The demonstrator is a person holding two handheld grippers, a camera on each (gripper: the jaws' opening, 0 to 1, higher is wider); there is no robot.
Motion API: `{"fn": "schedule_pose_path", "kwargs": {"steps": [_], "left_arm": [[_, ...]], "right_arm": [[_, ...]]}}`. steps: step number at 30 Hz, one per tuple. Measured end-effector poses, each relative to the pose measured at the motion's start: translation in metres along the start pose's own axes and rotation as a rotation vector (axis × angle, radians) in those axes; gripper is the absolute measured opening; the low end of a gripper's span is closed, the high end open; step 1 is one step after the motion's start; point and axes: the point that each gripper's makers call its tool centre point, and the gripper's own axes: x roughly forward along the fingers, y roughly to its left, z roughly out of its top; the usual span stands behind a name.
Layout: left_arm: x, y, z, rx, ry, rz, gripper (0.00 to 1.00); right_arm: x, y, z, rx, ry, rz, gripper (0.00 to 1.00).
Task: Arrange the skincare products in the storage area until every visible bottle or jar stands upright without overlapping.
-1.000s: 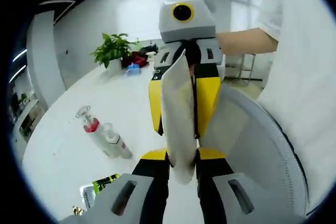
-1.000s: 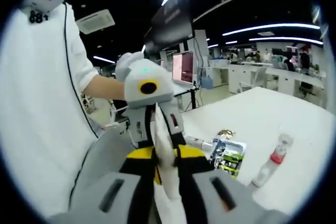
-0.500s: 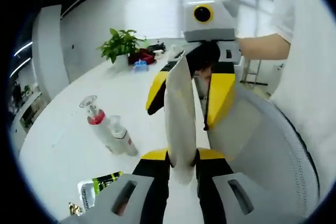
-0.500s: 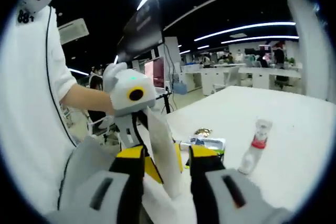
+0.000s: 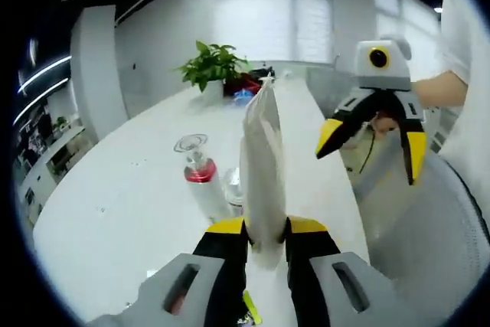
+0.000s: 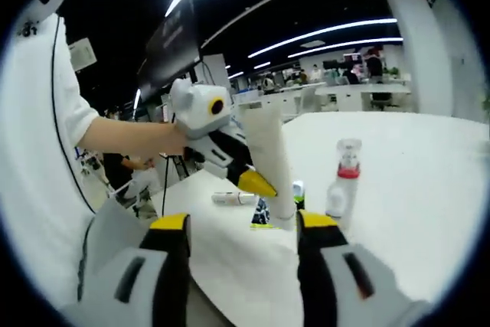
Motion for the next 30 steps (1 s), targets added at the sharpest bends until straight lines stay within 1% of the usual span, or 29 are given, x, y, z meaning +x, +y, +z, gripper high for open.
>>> {"fn": "schedule_pose_path", "kwargs": {"steps": [4,7,11,14,19,22,26,30], "left_arm": [[0.009,0.028,0.002,-0.016,-0.022,0.05,0.15],[0.017,0.041,0.001,-0.026,-0.035,0.063,0.15],[0.029,0.052,-0.002,-0.039,-0.035,0.062,0.15],[0.037,0.056,-0.004,-0.051,-0.03,0.055,0.15],[0.05,0.059,-0.017,-0.043,0.017,0.036,0.15],[0.056,0.058,-0.024,-0.045,0.035,0.023,0.15],[0.059,0.059,-0.03,-0.045,0.054,0.019,0.15],[0.058,0.061,-0.032,-0.055,0.055,0.017,0.16]], "right_arm": [[-0.005,-0.005,-0.005,0.02,0.001,-0.024,0.57],[-0.009,-0.009,-0.009,0.033,0.005,-0.043,0.58],[-0.013,-0.014,-0.016,0.047,0.014,-0.068,0.6],[-0.014,-0.017,-0.02,0.052,0.025,-0.08,0.61],[-0.015,-0.02,-0.023,0.062,0.029,-0.095,0.63],[-0.016,-0.022,-0.024,0.067,0.03,-0.102,0.64],[-0.018,-0.025,-0.027,0.07,0.035,-0.115,0.66],[-0.02,-0.03,-0.03,0.075,0.036,-0.134,0.69]]}}
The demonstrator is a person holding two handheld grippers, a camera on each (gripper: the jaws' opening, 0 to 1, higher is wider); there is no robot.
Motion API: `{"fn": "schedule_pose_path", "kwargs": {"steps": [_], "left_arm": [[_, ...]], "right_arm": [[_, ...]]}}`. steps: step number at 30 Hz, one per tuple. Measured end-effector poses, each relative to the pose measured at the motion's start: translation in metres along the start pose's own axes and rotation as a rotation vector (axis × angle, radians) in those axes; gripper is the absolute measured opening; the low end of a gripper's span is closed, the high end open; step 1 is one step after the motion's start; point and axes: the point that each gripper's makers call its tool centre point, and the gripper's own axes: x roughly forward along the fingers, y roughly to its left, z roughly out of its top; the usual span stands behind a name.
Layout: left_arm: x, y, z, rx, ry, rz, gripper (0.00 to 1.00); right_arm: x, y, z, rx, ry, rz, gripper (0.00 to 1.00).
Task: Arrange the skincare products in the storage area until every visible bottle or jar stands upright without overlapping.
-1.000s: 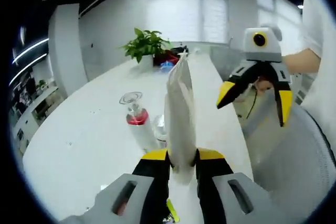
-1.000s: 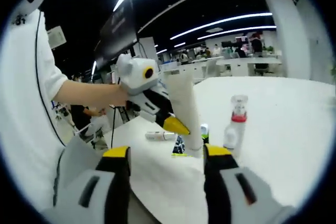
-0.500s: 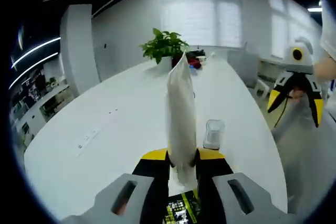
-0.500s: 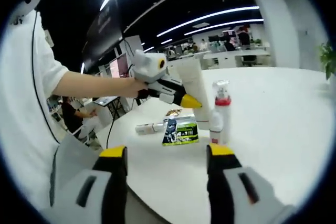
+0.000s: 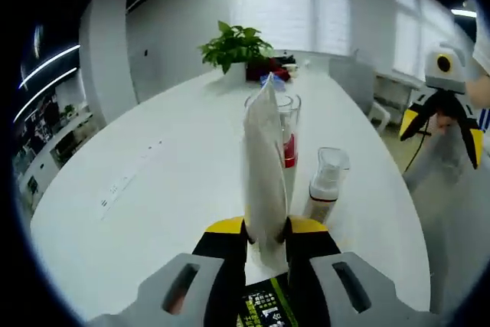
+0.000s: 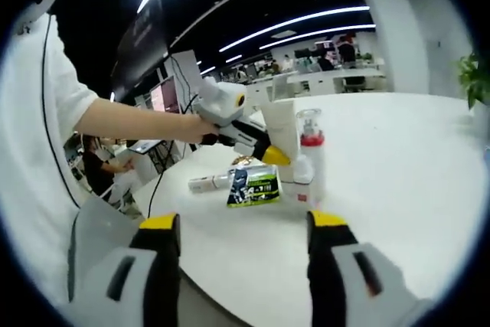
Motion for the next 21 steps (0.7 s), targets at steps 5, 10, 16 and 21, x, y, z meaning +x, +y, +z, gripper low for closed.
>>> {"fn": "schedule_pose_path", "kwargs": {"steps": [5,10,16,21], "left_arm": [[0.001,0.0,0.001,-0.004,-0.006,-0.007,0.16],[0.001,-0.001,0.001,0.002,-0.002,-0.018,0.16],[0.001,-0.001,0.001,0.006,0.006,-0.02,0.17],[0.001,-0.002,0.0,0.012,0.012,-0.025,0.17]], "right_arm": [[0.0,-0.004,-0.001,0.005,-0.001,-0.022,0.73],[-0.001,-0.008,-0.002,0.004,0.001,-0.044,0.77],[-0.004,-0.015,-0.005,0.018,-0.001,-0.078,0.79],[-0.007,-0.019,-0.005,0.014,-0.004,-0.103,0.8]]}}
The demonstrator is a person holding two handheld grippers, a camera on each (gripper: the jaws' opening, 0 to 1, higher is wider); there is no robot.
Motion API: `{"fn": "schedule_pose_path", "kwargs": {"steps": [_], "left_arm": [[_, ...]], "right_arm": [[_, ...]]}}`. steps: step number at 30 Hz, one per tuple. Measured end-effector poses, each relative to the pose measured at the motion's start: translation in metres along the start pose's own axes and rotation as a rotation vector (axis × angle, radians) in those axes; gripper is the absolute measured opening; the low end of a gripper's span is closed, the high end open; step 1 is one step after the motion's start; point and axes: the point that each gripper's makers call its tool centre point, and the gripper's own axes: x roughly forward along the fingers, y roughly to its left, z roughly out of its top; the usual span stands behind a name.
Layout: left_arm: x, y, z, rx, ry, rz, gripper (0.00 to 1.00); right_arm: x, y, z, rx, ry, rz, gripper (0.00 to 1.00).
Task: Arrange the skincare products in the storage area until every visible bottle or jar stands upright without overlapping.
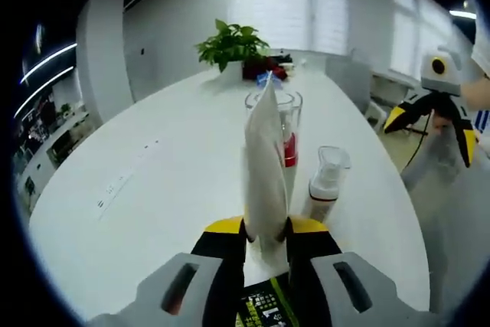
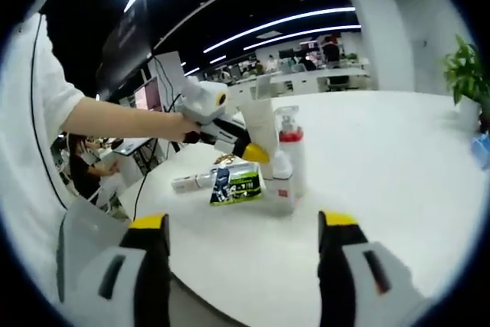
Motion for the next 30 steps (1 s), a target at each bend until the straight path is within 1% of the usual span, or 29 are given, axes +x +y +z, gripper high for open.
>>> {"fn": "schedule_pose_path", "kwargs": {"steps": [3,7,15,21,25,27,30], "left_arm": [[0.0,0.0,0.0,0.003,0.002,-0.001,0.17],[-0.001,0.0,0.001,0.001,0.001,0.0,0.18],[-0.004,-0.002,0.003,-0.004,0.003,0.004,0.24],[-0.009,-0.001,0.0,-0.016,0.013,0.021,0.36],[-0.017,-0.001,-0.001,-0.038,0.008,0.048,0.43],[-0.02,0.001,-0.003,-0.051,0.006,0.072,0.46],[-0.027,-0.001,-0.005,-0.085,-0.001,0.098,0.53]], "right_arm": [[-0.002,-0.005,0.0,0.01,-0.006,-0.019,0.82],[-0.003,-0.007,0.0,0.012,-0.006,-0.027,0.84],[-0.002,-0.009,0.001,0.002,-0.014,-0.045,0.9],[-0.002,-0.009,0.002,0.0,-0.017,-0.045,0.92],[-0.001,-0.008,0.001,-0.003,-0.014,-0.042,0.93],[-0.001,-0.007,0.001,-0.005,-0.015,-0.039,0.94],[0.0,-0.007,0.002,-0.013,-0.021,-0.039,0.95]]}}
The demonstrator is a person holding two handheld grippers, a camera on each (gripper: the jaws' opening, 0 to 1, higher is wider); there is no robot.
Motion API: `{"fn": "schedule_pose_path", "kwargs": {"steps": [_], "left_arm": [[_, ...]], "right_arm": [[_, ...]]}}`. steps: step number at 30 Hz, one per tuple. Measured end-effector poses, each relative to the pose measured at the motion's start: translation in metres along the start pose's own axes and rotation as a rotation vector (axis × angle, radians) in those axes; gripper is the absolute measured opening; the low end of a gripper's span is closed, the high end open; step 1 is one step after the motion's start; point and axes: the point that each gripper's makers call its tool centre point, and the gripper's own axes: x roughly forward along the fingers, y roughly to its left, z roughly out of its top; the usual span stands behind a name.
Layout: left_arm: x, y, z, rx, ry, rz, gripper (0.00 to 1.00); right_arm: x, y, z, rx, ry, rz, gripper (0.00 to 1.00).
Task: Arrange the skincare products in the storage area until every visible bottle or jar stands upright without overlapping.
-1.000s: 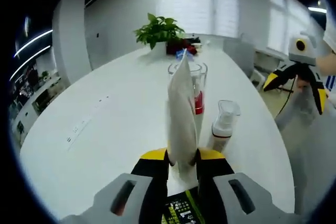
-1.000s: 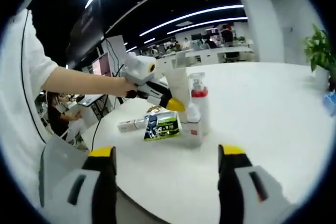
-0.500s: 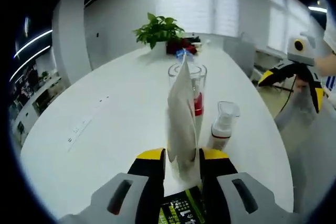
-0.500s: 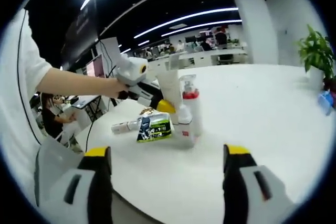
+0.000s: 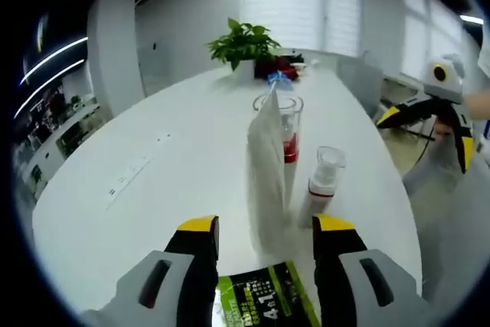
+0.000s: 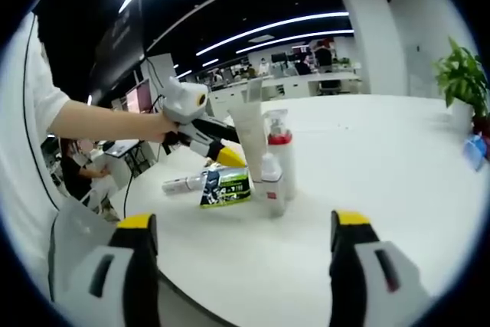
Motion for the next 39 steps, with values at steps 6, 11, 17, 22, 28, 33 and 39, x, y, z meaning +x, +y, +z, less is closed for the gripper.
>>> {"fn": "schedule_pose_path", "kwargs": {"steps": [6,11,17,22,28,33,39], "left_arm": [[-0.014,-0.008,-0.005,-0.036,-0.005,0.035,0.65],[-0.028,-0.015,-0.009,-0.079,-0.024,0.078,0.74],[-0.049,-0.027,-0.023,-0.173,-0.048,0.146,0.82],[-0.065,-0.037,-0.039,-0.241,-0.058,0.191,0.87],[-0.09,-0.043,-0.056,-0.327,-0.079,0.264,0.91],[-0.11,-0.051,-0.064,-0.364,-0.09,0.301,0.92],[-0.128,-0.063,-0.074,-0.407,-0.104,0.351,0.94]], "right_arm": [[0.001,0.002,0.001,-0.007,-0.003,0.007,0.97],[0.001,0.005,0.0,-0.009,-0.001,0.017,0.98],[0.001,0.005,0.002,-0.026,-0.002,0.018,0.99],[-0.001,0.004,0.005,-0.031,-0.01,0.016,0.99],[-0.003,0.005,0.004,-0.033,-0.009,0.015,0.99],[-0.003,0.008,0.004,-0.036,-0.007,0.023,0.99],[-0.004,0.011,0.004,-0.039,-0.008,0.031,0.99]]}}
